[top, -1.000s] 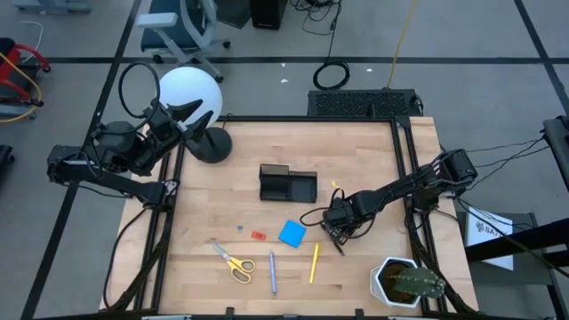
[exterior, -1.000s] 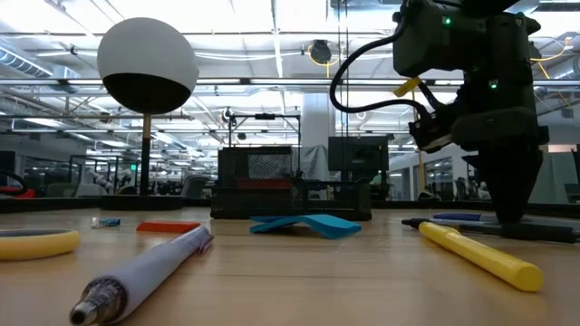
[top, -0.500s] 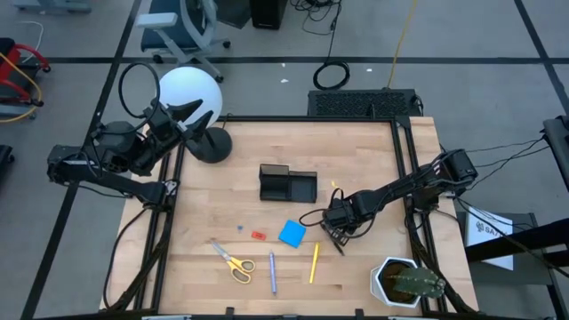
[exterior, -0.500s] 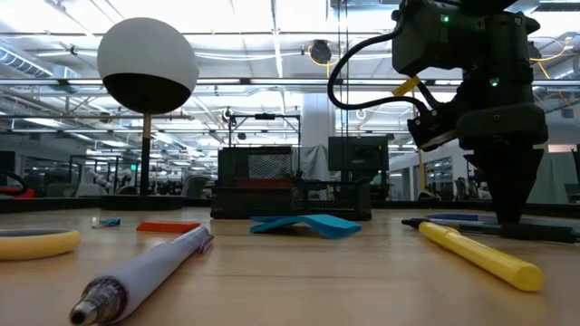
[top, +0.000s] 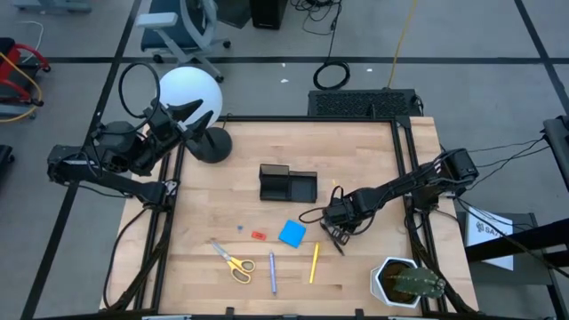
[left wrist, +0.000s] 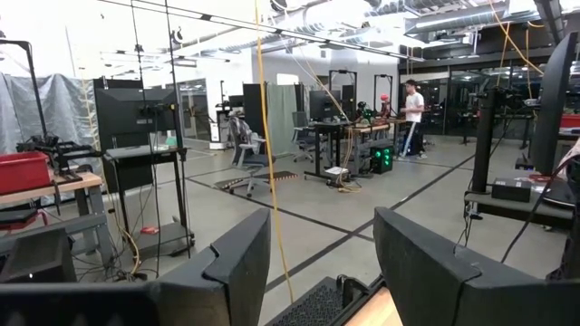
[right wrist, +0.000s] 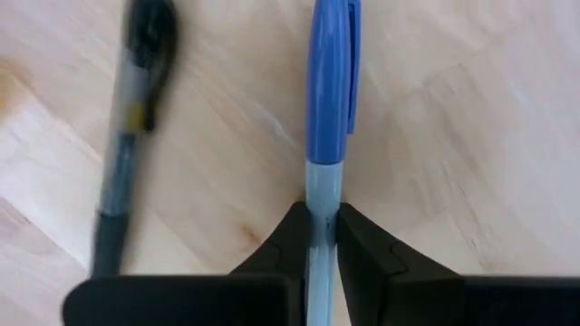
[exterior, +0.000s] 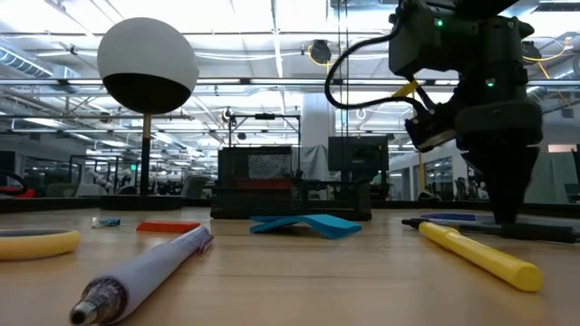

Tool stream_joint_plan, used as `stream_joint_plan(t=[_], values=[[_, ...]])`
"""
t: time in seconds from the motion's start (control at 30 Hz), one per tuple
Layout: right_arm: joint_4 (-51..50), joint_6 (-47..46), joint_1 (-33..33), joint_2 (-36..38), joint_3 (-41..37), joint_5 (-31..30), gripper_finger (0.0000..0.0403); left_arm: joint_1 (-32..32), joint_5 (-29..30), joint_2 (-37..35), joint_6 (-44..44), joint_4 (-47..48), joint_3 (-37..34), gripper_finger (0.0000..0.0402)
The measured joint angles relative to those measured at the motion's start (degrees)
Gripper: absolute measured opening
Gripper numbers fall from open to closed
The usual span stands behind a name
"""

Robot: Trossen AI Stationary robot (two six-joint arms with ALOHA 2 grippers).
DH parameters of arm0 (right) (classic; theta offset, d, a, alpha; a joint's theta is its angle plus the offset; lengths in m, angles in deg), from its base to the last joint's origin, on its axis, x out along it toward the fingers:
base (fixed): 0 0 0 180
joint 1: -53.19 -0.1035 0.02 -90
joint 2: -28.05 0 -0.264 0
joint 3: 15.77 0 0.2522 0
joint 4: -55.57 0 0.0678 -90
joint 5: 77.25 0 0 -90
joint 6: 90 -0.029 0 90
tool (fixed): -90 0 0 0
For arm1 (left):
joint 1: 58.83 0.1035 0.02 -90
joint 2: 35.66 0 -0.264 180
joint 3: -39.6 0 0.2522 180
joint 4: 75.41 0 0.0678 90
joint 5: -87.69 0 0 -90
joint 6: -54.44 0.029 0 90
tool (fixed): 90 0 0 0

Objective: Pick and place office supplies into organizer
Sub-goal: Put the gray pen into the desk organizer

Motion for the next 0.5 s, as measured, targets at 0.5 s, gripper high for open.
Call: stream_joint_plan(t=[0.5], values=[[10.4, 5.9, 3.2, 6.0, 0.2, 0.2, 0.0029, 0.0, 0.0, 0.0, 0.0, 0.0, 0.0, 0.02]])
